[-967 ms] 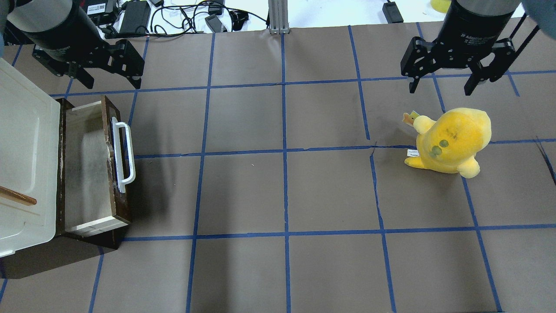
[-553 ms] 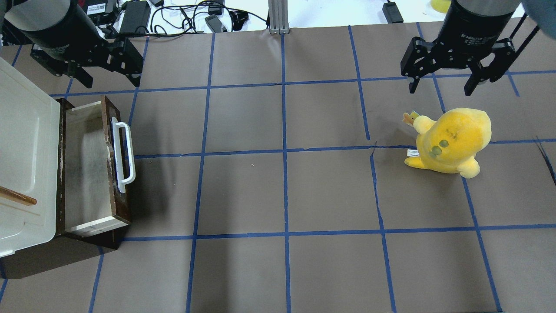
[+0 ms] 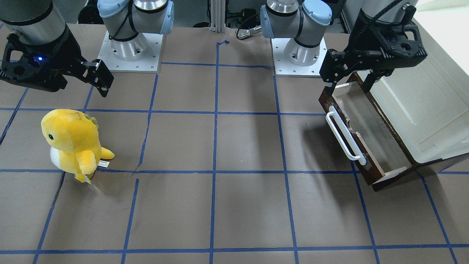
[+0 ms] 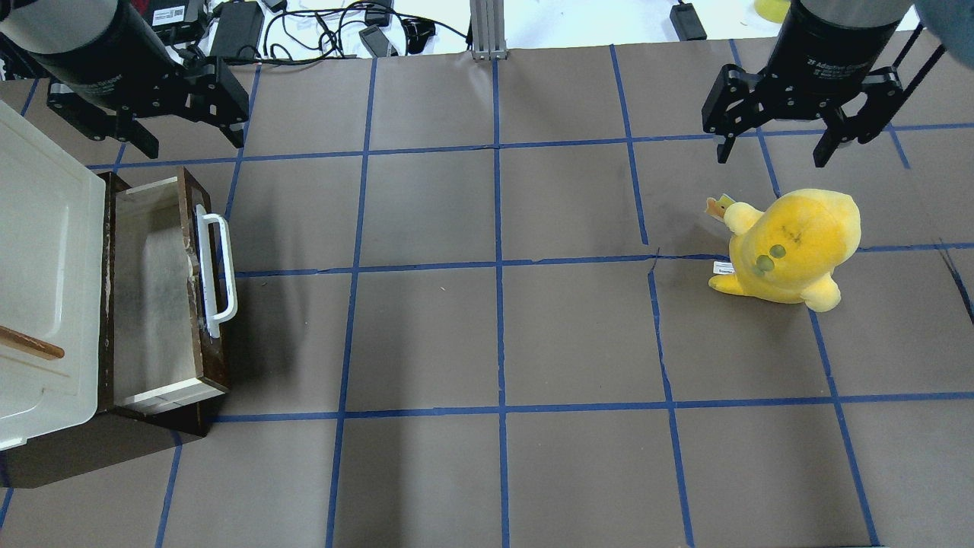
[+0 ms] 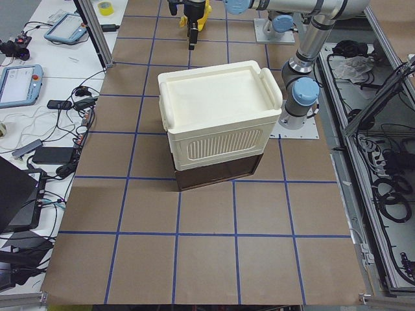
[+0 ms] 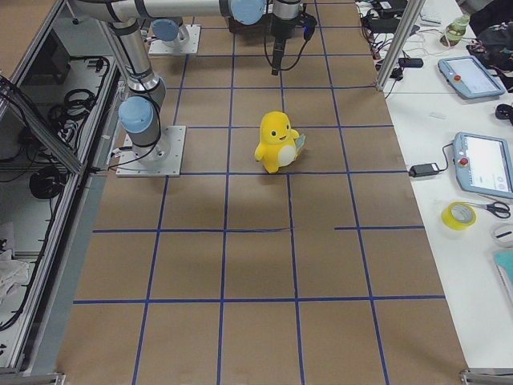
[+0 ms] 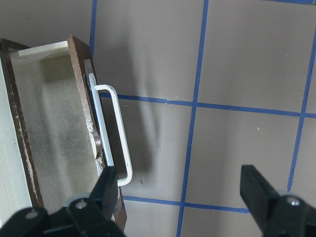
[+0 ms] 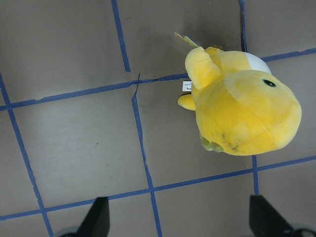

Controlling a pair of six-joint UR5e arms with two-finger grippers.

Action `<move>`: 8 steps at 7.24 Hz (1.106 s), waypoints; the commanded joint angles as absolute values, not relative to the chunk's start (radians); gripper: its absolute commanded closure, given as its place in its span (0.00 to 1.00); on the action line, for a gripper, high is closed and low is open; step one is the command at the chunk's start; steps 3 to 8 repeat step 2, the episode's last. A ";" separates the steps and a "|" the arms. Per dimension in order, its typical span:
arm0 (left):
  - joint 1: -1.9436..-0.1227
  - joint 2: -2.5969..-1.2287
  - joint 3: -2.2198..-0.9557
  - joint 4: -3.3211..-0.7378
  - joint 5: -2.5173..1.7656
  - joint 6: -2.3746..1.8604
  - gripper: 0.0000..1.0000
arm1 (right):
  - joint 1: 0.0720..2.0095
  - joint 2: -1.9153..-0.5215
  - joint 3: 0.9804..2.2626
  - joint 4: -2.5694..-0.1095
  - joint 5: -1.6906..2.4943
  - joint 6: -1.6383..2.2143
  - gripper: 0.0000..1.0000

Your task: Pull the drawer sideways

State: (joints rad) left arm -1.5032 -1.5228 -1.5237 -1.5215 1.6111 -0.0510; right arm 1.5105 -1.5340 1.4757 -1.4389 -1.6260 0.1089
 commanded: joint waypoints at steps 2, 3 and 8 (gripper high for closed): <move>-1.503 -1.520 -1.525 -1.520 1.611 -0.052 0.10 | 1.511 -1.534 1.476 -1.439 -1.626 0.109 0.00; -1.503 -1.520 -1.525 -1.520 1.611 -0.052 0.10 | 1.511 -1.534 1.476 -1.439 -1.626 0.109 0.00; -1.503 -1.520 -1.525 -1.520 1.611 -0.052 0.10 | 1.511 -1.534 1.476 -1.439 -1.626 0.109 0.00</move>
